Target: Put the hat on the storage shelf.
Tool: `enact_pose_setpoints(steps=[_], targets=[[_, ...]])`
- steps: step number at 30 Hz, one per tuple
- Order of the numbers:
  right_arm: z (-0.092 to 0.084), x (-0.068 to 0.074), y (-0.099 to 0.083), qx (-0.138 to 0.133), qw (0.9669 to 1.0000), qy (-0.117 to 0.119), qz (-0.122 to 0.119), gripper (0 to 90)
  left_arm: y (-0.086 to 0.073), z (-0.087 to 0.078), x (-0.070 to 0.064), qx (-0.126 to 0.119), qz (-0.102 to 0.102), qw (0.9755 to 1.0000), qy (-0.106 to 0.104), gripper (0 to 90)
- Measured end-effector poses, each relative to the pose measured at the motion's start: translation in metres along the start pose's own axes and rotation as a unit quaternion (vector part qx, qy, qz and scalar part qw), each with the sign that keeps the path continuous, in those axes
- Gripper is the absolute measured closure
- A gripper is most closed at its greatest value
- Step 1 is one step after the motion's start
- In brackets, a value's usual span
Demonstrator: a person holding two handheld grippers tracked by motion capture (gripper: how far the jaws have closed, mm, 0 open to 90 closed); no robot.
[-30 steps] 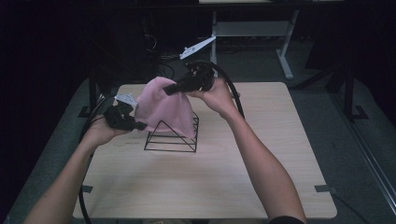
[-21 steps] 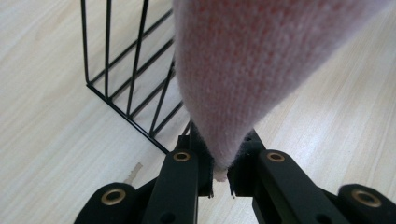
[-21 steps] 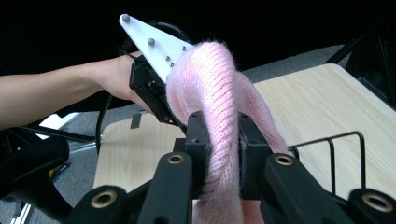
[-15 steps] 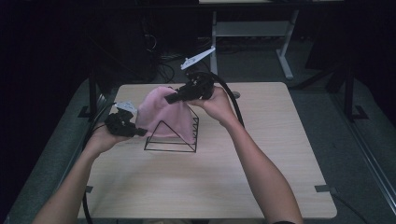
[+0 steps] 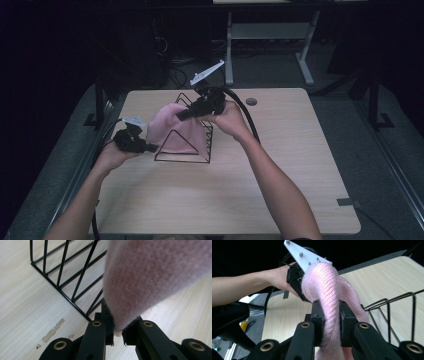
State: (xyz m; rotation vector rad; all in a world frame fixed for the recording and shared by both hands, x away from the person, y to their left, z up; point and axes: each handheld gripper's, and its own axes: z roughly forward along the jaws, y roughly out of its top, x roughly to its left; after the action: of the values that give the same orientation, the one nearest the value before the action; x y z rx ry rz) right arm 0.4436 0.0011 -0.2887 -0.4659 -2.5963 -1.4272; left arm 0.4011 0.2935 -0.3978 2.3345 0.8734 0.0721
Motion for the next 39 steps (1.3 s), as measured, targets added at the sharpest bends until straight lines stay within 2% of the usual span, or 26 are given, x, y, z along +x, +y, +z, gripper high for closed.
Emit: enact_pose_setpoints(steps=[1, 8, 13, 16, 18, 21, 24, 28, 31, 33, 37, 39], targets=[[0.001, -0.001, -0.001, 0.003, 1.0, 0.001, 0.0, 77.4, -0.001, 0.002, 0.001, 0.001, -0.008, 1.0, -0.002, 81.9], [0.01, -0.004, -0.011, 0.018, 0.9998, 0.012, 0.004, 77.2, -0.009, 0.009, 0.008, 0.006, -0.018, 0.9998, -0.01, 81.6], [0.013, -0.004, -0.016, 0.03, 0.9994, 0.018, 0.008, 76.5, -0.009, 0.012, 0.008, 0.016, -0.015, 0.9997, -0.009, 81.0], [0.013, -0.005, -0.019, 0.027, 0.9994, 0.019, 0.012, 74.8, -0.01, 0.01, 0.009, 0.007, -0.017, 0.9997, -0.014, 73.4], [0.014, -0.006, -0.022, 0.028, 0.9993, 0.021, 0.014, 74.7, -0.01, 0.007, 0.007, -0.001, -0.008, 0.9999, -0.007, 69.1], [0.017, -0.007, -0.024, 0.031, 0.999, 0.029, 0.017, 75.0, -0.01, 0.005, 0.005, -0.002, 0.003, 1.0, -0.005, 71.1], [0.019, -0.008, -0.026, 0.028, 0.9991, 0.029, 0.018, 73.9, -0.01, 0.005, 0.004, -0.003, 0.009, 1.0, -0.004, 81.9], [0.016, -0.007, -0.026, 0.027, 0.9989, 0.027, 0.026, 58.3, -0.011, 0.006, 0.005, 0.01, 0.008, 0.9999, -0.001, 84.3], [0.011, -0.006, -0.027, 0.03, 0.9988, 0.032, 0.024, 56.3, -0.011, 0.007, 0.006, 0.014, 0.008, 0.9999, 0.002, 84.4], [0.007, -0.005, -0.028, 0.026, 0.9991, 0.027, 0.018, 61.2, -0.012, 0.008, 0.006, 0.018, 0.007, 0.9998, 0.001, 84.5], [0.002, -0.005, -0.027, 0.002, 0.9996, 0.023, 0.014, 78.5, -0.012, 0.01, 0.007, 0.029, 0.01, 0.9995, 0.002, 84.5], [0.004, -0.003, -0.026, 0.009, 0.9999, 0.012, 0.003, 81.3, -0.012, 0.011, 0.007, 0.03, 0.01, 0.9995, 0.003, 84.5]])
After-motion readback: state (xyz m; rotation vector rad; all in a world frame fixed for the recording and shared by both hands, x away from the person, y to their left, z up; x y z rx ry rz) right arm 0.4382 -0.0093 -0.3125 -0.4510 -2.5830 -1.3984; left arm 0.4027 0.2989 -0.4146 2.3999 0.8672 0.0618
